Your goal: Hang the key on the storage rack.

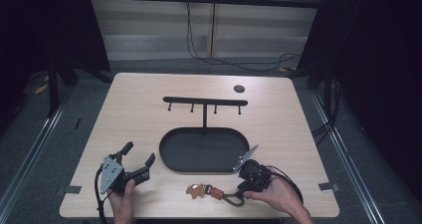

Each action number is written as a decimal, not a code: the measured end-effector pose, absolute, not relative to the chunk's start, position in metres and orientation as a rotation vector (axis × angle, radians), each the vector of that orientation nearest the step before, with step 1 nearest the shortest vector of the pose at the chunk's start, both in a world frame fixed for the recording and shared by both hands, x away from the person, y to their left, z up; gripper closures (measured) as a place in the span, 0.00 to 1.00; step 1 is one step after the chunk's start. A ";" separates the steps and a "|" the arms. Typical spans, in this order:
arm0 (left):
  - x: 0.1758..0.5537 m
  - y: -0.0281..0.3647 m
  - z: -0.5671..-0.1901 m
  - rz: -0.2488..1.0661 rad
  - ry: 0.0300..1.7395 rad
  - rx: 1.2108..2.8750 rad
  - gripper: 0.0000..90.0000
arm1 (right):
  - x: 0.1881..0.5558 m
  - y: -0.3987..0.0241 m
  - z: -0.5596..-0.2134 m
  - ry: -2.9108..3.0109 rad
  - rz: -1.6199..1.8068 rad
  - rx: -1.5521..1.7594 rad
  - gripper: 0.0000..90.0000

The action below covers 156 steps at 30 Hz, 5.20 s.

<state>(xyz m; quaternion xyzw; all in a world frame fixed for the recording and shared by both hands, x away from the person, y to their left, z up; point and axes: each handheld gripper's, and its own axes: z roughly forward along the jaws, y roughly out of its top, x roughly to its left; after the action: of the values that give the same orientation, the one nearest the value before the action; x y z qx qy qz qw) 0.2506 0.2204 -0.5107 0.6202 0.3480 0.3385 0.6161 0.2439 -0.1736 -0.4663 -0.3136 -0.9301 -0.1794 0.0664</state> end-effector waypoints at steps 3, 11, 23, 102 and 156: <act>0.251 0.220 -0.511 0.779 0.802 1.428 0.18 | 0.244 -0.174 -0.467 -2.811 -0.527 -0.936 0.75; 0.251 0.220 -0.511 0.777 0.803 1.426 0.18 | 0.238 -0.166 -0.467 -2.895 -0.445 -0.881 0.80; 0.251 0.220 -0.511 0.778 0.801 1.427 0.18 | 0.241 -0.156 -0.465 -2.965 -0.303 -0.871 0.94; 0.251 0.221 -0.511 0.777 0.802 1.429 0.18 | 0.313 -0.106 -0.315 -2.922 -0.315 -0.727 0.95; 0.250 0.220 -0.511 0.774 0.807 1.428 0.18 | 0.400 -0.098 -0.280 -2.926 -0.323 -0.912 0.95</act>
<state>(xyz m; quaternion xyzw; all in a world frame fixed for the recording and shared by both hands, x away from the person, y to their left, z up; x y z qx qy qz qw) 0.2503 0.2202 -0.5105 0.6199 0.3504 0.3363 0.6163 0.4002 -0.0984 -0.2804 -0.2957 -0.9490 -0.1049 0.0297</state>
